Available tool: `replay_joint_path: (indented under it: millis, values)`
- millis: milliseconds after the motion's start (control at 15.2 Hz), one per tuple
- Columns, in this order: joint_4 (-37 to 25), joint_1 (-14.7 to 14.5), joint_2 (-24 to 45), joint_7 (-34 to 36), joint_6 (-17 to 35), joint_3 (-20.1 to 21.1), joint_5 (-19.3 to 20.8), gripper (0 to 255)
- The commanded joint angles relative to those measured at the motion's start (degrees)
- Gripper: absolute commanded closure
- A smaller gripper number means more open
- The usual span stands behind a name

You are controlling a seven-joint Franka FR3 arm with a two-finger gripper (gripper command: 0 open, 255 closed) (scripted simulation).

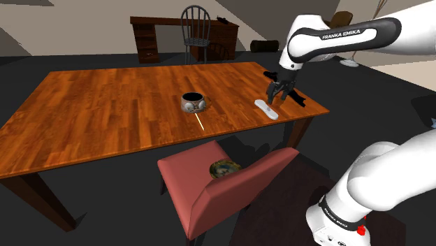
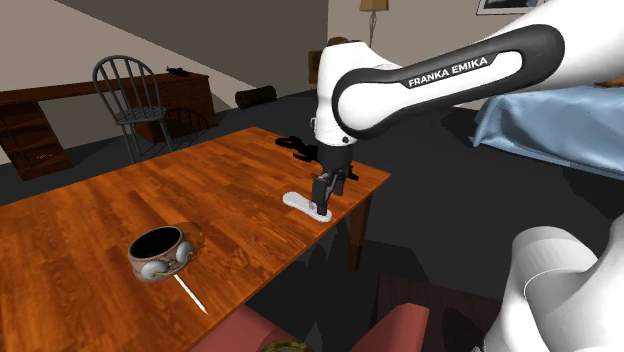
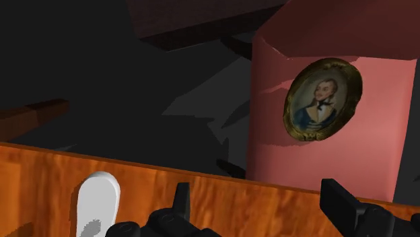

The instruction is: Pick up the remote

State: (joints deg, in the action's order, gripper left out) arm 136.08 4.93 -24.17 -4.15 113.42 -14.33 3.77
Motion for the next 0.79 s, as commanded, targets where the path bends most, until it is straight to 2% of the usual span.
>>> replay_joint_path:
  millis: [0,330,726]
  values:
    - [-1.5,0.4,4.0,-1.5,2.6,-1.6,0.0,0]
    - [-6.4,1.2,14.3,-5.2,7.6,-4.9,-1.6,0]
    - [-14.4,2.9,27.3,-10.5,11.7,-7.8,-5.9,0]
